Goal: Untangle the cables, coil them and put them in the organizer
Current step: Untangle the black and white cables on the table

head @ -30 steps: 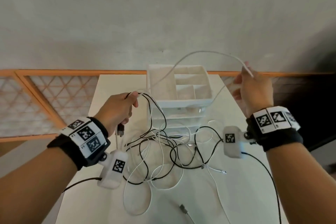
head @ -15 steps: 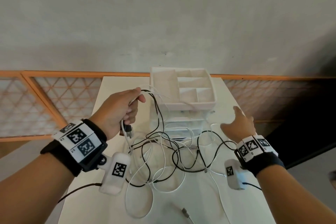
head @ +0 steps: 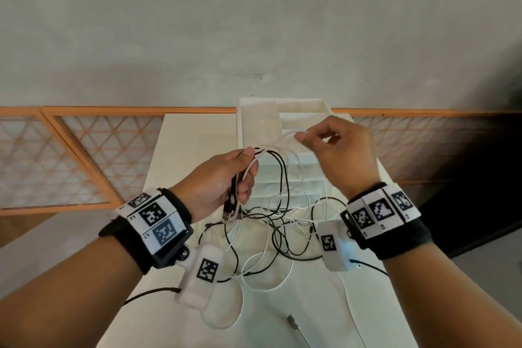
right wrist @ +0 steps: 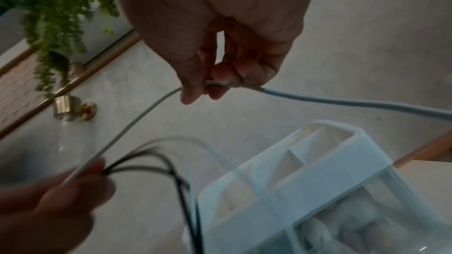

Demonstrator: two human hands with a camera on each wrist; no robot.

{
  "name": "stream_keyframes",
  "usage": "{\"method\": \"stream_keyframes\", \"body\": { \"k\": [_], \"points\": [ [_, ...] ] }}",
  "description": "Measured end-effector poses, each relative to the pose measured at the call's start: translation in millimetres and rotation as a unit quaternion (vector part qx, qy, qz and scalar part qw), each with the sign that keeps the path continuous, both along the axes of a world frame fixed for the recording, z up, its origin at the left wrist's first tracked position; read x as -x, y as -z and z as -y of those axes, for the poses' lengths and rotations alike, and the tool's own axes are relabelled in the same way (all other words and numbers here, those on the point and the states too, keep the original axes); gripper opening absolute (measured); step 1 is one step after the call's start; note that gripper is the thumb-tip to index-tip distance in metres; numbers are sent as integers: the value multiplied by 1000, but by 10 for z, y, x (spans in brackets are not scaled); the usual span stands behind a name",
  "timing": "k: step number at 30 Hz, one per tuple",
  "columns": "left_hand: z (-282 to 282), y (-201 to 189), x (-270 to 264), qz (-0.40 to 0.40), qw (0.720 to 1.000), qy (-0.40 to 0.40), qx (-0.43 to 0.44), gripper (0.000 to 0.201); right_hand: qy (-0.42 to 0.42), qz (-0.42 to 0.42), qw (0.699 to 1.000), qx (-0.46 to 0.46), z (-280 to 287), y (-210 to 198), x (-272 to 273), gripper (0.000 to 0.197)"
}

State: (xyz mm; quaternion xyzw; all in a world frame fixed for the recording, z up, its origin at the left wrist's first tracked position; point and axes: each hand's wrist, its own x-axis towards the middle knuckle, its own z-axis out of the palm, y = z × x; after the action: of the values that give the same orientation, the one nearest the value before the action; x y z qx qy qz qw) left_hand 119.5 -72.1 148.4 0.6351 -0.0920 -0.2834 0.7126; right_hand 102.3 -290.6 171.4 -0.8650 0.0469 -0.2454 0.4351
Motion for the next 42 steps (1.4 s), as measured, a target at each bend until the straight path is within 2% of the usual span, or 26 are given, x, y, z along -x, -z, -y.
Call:
{"method": "stream_keyframes", "body": {
  "k": [3,7,10,14,15,19,21,23,24,27,30,34,37,38,40,41,42],
  "points": [
    [-72,68,-16,12,1000,6,-25,38,58,-5,998,-37,149,9,-62,21],
    [-132,189,-33,38,994,20,-102,40,114,-6,990,-85,312,49,-86,23],
    [-156,223,-38,44,990,20,-135,41,120,-38,990,-58,385,133,-71,22],
    [-188,233,-55,85,963,41,-251,40,206,-35,976,-65,539,235,-57,24],
    [-197,237,-55,85,961,40,-261,40,202,-35,976,-71,579,250,-60,24],
    [-180,181,-81,44,980,6,-192,39,54,-114,991,-36,521,388,-33,20],
    [-164,115,-109,28,985,3,-172,41,14,-136,990,-39,460,467,-6,18],
    [-168,76,-128,23,985,6,-173,42,-22,-127,986,-107,430,470,19,9],
    [-180,72,-127,10,986,2,-166,42,-41,-117,983,-135,416,437,30,11],
    [-201,107,-93,-36,992,-14,-116,41,-92,-97,983,-123,385,329,22,22],
    [-160,134,-36,-65,994,0,-86,41,-82,-90,987,-100,351,301,-30,24],
    [-135,111,10,-59,993,42,-97,43,-27,-91,992,-77,339,359,-72,19],
    [-149,20,-8,-43,995,32,-89,46,-3,-141,987,-81,391,387,-34,14],
    [-149,-22,-20,-27,995,24,-89,46,-41,-172,980,-90,377,380,1,21],
    [-115,-122,-27,36,994,13,-103,44,-158,-242,955,-63,221,378,62,59],
    [-78,-183,-14,74,992,17,-104,41,-196,-260,945,-30,90,398,81,70],
    [-34,-253,5,106,990,26,-93,38,-212,-257,943,-4,-48,441,96,71]
  ]
}}
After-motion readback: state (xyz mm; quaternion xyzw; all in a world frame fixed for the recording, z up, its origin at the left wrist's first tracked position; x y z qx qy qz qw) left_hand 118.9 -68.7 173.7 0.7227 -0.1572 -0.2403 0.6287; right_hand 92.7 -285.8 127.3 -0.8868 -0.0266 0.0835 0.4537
